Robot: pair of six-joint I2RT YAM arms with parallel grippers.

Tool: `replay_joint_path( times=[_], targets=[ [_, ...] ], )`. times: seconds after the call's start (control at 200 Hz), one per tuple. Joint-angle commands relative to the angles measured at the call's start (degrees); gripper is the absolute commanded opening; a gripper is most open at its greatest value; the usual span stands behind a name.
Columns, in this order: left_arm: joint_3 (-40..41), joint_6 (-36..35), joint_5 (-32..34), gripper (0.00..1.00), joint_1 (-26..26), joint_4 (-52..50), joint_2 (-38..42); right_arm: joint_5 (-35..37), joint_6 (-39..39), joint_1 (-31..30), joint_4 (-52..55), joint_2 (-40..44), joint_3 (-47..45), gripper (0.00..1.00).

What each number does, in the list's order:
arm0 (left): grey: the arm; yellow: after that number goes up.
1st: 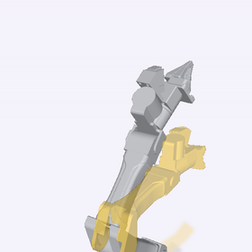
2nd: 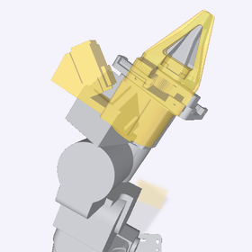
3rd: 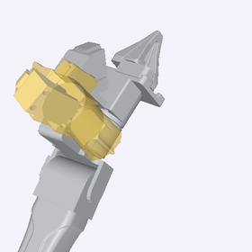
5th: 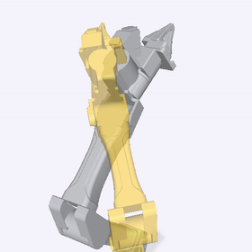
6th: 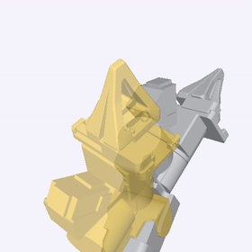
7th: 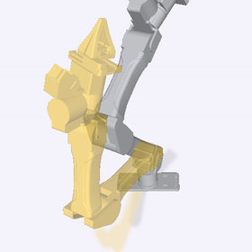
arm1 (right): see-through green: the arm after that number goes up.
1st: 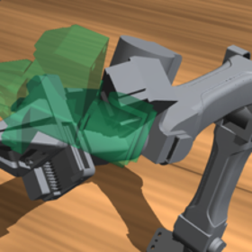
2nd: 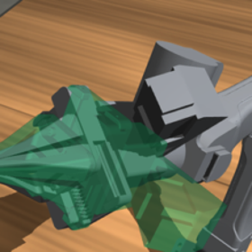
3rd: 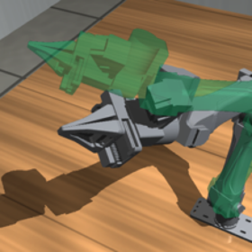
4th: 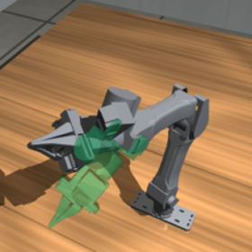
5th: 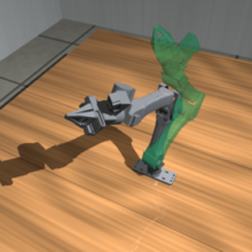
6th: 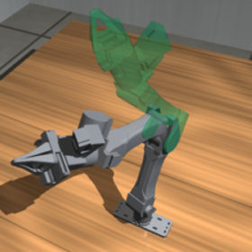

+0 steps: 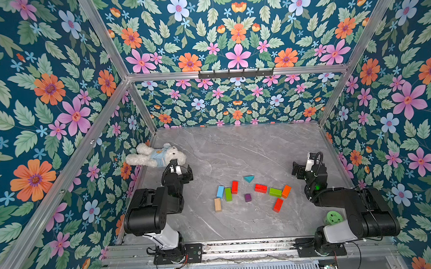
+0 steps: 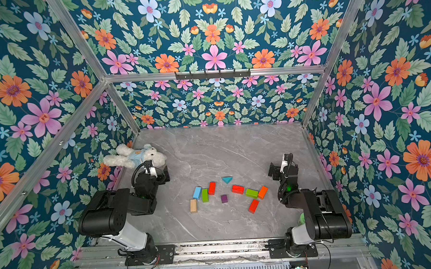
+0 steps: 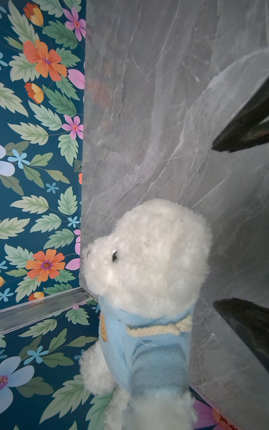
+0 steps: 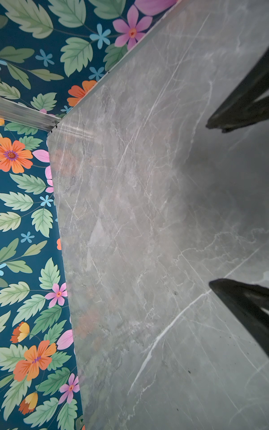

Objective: Assemble a heart with building blocks
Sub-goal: Pick up the building block from the center of the board.

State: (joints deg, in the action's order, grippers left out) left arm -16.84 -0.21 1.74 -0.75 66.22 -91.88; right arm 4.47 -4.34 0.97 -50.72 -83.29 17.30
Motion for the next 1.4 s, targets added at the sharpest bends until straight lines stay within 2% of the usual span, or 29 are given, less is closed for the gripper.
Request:
replay_joint_path(
  times=[0.0, 0.065, 0.11, 0.15, 0.2, 0.265, 0.335, 0.37, 0.4, 0.43, 0.5, 0.615, 0.675, 0.78, 0.835, 0.89, 0.955, 1.055, 1.145, 1.395],
  targets=[
    [-0.12, 0.21, 0.37, 0.99, 0.13, 2.08, 0.25, -0.40, 0.43, 0.06, -2.15, 0.05, 0.11, 0.99],
    [-0.04, 0.21, 0.45, 0.99, 0.05, 2.24, 0.35, 2.81, -0.61, 0.00, -1.33, 1.15, 0.25, 0.99],
    [-0.65, 0.04, 2.61, 0.99, -0.33, 1.63, 1.44, 5.43, -0.83, -0.13, 1.89, 5.02, 1.23, 0.99],
    [-3.87, 0.12, 5.25, 0.99, -1.24, -8.49, 6.05, 7.91, -0.96, -1.06, 15.35, 12.41, 5.68, 0.99],
    [-10.40, 1.76, 10.39, 0.99, -2.76, -23.58, 12.57, 12.34, -6.25, -1.55, 34.04, 20.77, 13.23, 0.99],
    [-17.52, 10.78, 12.25, 0.99, -2.90, -35.12, 18.48, 14.92, -16.71, -1.51, 50.78, 28.61, 22.36, 0.99],
    [-26.16, 20.99, 11.45, 0.95, -3.59, -47.87, 20.76, 13.00, -20.82, -1.53, 51.35, 35.33, 22.53, 0.99],
    [-29.46, 24.36, 10.53, 0.93, -4.99, -52.86, 20.59, 13.71, -26.58, -1.16, 50.11, 38.37, 20.58, 0.99],
    [-31.85, 25.59, 9.67, 0.91, -7.09, -55.64, 20.02, 7.36, -28.61, 0.90, 50.05, 39.41, 19.78, 0.99],
    [-33.94, 25.75, 9.98, 0.91, -9.84, -58.45, 19.37, 0.63, -29.52, 3.21, 51.38, 37.28, 22.19, 0.99],
    [-37.94, 25.78, 13.42, 0.91, -18.30, -64.61, 17.14, -2.68, -30.66, 1.19, 74.42, 23.91, 36.72, 0.88],
    [-40.34, 28.24, 14.15, 0.89, -29.25, -70.34, 12.51, 3.25, -28.28, -10.47, 95.28, 9.61, 50.61, 0.86],
    [-40.62, 29.71, 13.16, 0.87, -33.99, -72.38, 9.67, 5.76, -31.03, -14.04, 99.84, 7.26, 52.31, 0.86],
    [-42.38, 29.91, 14.02, 0.84, -41.06, -77.31, 4.89, -5.59, -31.14, -14.68, 96.59, 8.17, 47.63, 0.82],
    [-42.97, 31.54, 13.13, 0.83, -41.85, -79.59, 3.16, -11.24, -29.66, -15.75, 98.47, 5.59, 47.95, 0.73],
    [-41.77, 34.14, 11.14, 0.83, -41.64, -79.22, 2.35, -12.46, -28.05, -19.07, 102.83, 1.14, 50.57, 0.64],
    [-40.31, 36.21, 8.68, 0.80, -41.33, -78.49, 1.38, -14.11, -25.50, -23.70, 103.26, -2.81, 52.52, 0.60],
    [-38.27, 40.25, 2.54, 0.74, -39.42, -76.98, 0.47, -16.43, -21.38, -28.11, 102.41, -7.54, 54.94, 0.61],
    [-35.24, 43.21, -2.24, 0.71, -37.62, -73.98, 1.27, -16.20, -16.09, -30.20, 102.72, -11.17, 56.67, 0.66],
    [-33.96, 42.53, -1.16, 0.72, -37.39, -76.12, 3.95, -10.93, -5.91, -35.61, 106.54, -23.70, 61.31, 0.70]
  ],
)
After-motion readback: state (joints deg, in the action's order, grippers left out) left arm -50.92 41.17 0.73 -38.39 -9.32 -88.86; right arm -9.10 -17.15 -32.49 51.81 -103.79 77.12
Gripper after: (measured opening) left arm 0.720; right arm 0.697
